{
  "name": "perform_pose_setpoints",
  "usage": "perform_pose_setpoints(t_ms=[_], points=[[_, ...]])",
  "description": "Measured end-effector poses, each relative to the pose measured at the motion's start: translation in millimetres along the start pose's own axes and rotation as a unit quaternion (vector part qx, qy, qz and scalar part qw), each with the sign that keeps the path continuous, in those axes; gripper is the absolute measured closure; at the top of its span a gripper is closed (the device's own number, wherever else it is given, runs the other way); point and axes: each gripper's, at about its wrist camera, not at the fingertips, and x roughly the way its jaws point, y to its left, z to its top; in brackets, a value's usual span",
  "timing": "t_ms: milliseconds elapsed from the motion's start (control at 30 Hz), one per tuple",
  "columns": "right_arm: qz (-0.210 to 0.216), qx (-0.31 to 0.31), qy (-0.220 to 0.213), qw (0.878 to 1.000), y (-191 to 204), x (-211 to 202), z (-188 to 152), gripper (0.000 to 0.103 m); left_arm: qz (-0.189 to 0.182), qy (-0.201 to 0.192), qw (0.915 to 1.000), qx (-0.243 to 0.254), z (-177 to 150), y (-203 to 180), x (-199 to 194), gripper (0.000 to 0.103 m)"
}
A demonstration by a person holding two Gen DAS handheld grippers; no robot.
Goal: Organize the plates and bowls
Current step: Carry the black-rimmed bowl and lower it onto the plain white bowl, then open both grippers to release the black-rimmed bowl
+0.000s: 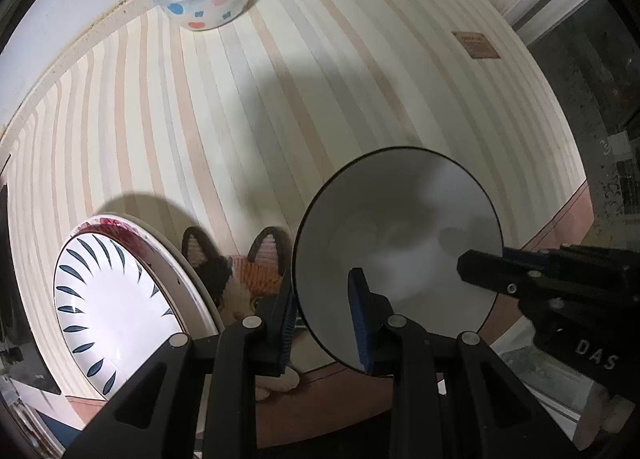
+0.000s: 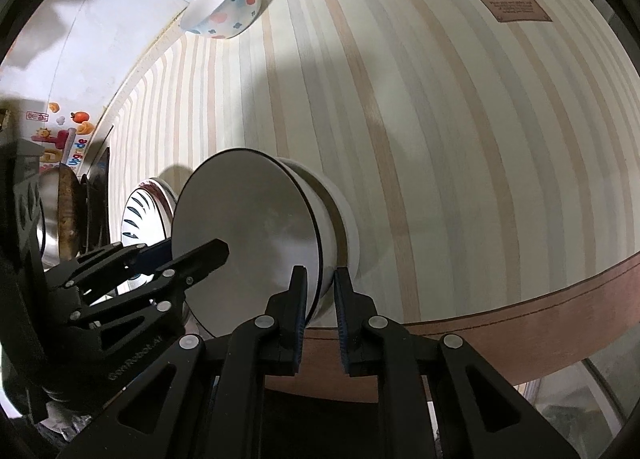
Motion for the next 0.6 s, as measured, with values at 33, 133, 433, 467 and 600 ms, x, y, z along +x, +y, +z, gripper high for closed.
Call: perform_pose_setpoints(t_ms=[33, 133, 433, 467, 600], points=[[-0.001, -0.002, 0.0, 1.0, 1, 0, 2, 0.086, 0.0, 0.001, 1.0, 0.001, 0, 0, 1, 0.08], [-0.006, -0.005, -0.001, 1.0, 2, 0, 3, 0.086, 0.005, 0.001, 1.0, 0.001, 2, -2, 3, 0.08], [-0.006, -0.013, -0.004, 1.0, 3, -19, 9, 0.085, -0.031, -0.043, 0.9983, -0.023, 7, 14, -40, 0.08], [0.003, -0.014, -0.01, 1.0, 4, -26, 12, 0.085, -0.036, -0.054, 0.9975, -0.029, 12, 19, -49, 0.079], [0.028, -0.028, -0.049, 0.998, 16, -59, 32, 0.065, -0.058, -0.072, 0.9924, -0.082, 44, 56, -69, 0.076]])
